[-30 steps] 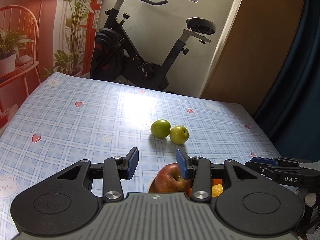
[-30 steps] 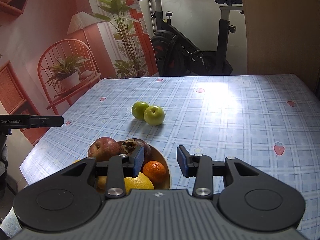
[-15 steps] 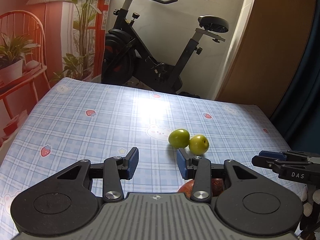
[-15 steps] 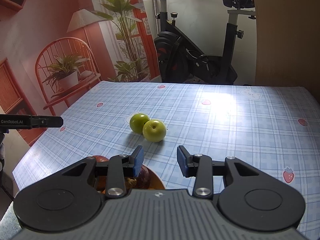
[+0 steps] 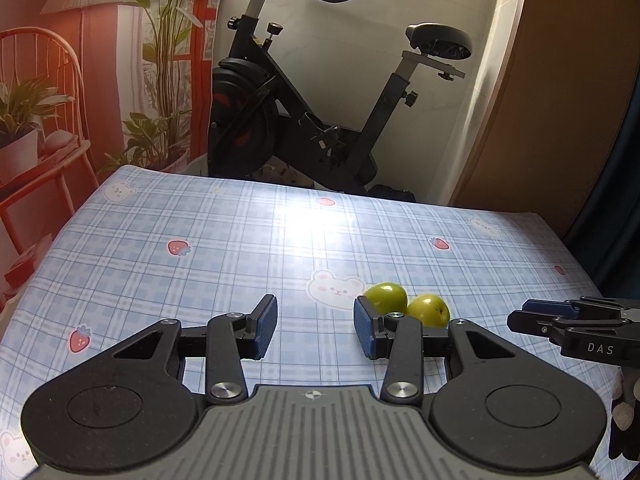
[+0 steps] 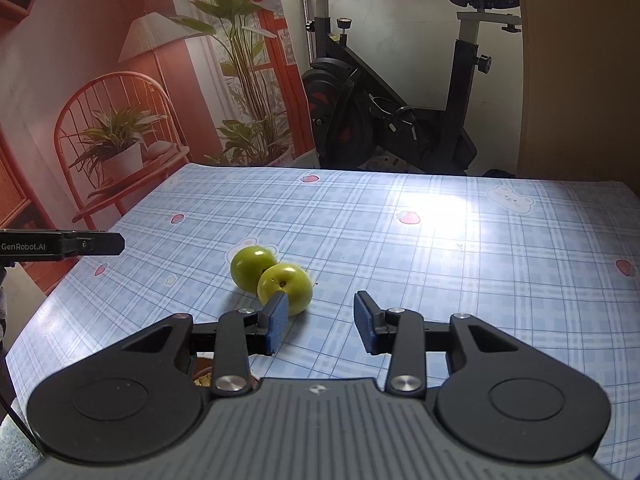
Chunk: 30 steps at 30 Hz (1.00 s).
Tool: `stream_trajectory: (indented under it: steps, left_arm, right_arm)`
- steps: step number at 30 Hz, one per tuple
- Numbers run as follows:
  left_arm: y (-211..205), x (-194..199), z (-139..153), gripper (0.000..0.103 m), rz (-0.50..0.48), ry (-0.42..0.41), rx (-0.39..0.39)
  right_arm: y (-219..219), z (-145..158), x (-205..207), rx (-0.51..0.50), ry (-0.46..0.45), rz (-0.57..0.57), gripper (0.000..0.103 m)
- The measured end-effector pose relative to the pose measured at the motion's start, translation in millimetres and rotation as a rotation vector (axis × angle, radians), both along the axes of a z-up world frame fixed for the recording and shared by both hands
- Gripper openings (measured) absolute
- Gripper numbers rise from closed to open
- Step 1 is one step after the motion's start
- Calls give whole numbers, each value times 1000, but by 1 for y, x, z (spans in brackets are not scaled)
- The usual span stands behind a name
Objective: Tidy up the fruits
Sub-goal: 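Move the open left gripper toward the two green apples on the table, then close the left gripper around a green apple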
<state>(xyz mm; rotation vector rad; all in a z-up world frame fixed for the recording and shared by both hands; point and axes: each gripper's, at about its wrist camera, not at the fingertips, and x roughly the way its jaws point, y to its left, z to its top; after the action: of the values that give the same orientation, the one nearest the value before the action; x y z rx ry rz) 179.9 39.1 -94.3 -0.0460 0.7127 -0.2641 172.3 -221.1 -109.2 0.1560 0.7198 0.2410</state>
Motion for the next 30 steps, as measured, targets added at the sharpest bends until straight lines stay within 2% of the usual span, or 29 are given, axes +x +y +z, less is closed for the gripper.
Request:
stream_trajectory:
  steps: [7, 12, 14, 16, 24, 25, 30]
  left_arm:
    - [0, 24, -9, 44, 21, 12, -14]
    - [-2, 36, -17, 45, 16, 35, -16]
    - [-3, 40, -19, 47, 16, 43, -18]
    - [-3, 45, -21, 54, 18, 50, -21]
    - [-6, 54, -27, 55, -1, 71, -49]
    - [-8, 55, -28, 55, -6, 76, -55]
    - [-17, 64, -34, 55, -45, 89, -90]
  right_arm:
    - [15, -17, 36, -25, 51, 77, 41]
    - [29, -30, 55, -49, 76, 127, 52]
    - [33, -34, 60, -48, 78, 143, 55]
    - [36, -36, 64, -44, 77, 156, 57]
    - [44, -47, 75, -37, 101, 187, 55]
    - [43, -48, 75, -35, 98, 183, 52]
    - [34, -49, 71, 19, 101, 169, 51]
